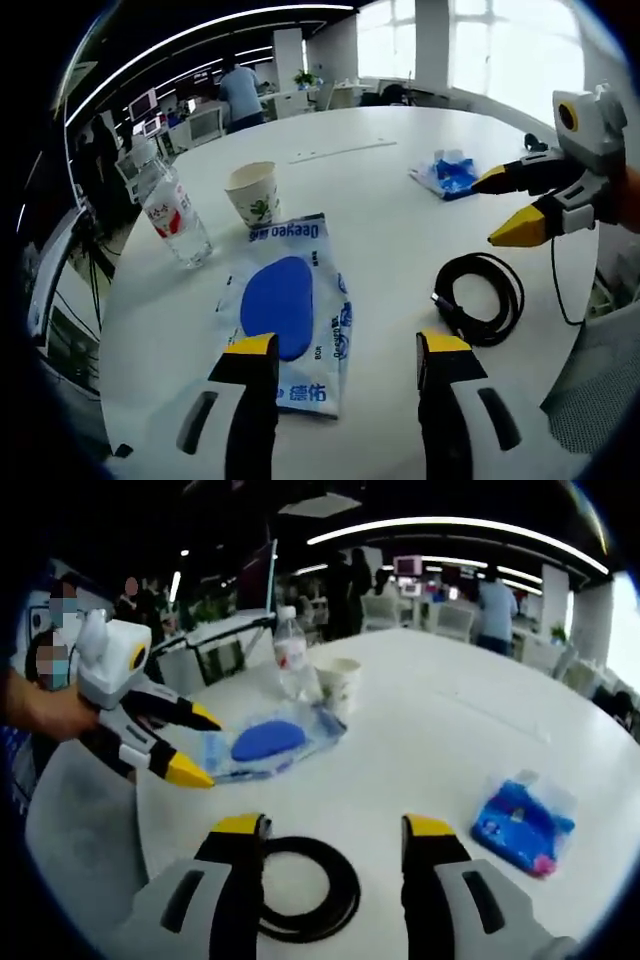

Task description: Arrange the tabletop items into an orderly group along one side of the table until the central work area is clear of visible clutter.

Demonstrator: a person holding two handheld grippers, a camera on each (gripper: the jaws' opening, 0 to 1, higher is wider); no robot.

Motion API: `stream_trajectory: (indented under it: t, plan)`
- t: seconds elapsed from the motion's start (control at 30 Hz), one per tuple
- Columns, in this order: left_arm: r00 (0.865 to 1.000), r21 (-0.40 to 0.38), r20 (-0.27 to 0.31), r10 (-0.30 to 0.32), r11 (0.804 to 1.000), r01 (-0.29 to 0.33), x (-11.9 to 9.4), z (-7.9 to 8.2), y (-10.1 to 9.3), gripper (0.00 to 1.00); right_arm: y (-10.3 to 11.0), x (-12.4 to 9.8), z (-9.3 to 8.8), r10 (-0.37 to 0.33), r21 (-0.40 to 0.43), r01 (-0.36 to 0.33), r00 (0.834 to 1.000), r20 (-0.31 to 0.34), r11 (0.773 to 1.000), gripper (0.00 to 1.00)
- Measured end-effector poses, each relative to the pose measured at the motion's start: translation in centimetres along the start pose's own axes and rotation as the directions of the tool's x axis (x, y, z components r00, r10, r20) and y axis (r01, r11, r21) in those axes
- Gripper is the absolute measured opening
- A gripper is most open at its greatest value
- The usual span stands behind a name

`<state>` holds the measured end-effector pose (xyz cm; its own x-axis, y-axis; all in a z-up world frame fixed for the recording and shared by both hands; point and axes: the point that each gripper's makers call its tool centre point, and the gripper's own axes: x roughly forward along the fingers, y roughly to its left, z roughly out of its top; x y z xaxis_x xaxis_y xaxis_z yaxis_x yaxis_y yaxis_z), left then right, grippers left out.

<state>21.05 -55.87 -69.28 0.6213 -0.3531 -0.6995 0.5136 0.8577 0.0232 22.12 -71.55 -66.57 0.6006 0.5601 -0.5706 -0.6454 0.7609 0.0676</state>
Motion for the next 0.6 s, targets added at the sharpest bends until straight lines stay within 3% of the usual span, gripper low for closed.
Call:
stream_trajectory:
  t: [0.33, 0.6]
  plan:
    - [0.999, -0.019, -0.043, -0.018, 1.000, 0.018, 1.3, -1.9, 1.2, 0.48, -0.2, 0.7, 0.0, -0.008, 0.011, 0.008, 1.000, -0.011, 1.000, 0.51]
    - [0.991, 0.044, -0.118, -0.057, 0.997, 0.063, 1.9, -4.6, 1.1, 0.35, -0.2, 1.1, -0.6, -0.013, 0.023, 0.014, 0.999, -0.029, 1.000, 0.51]
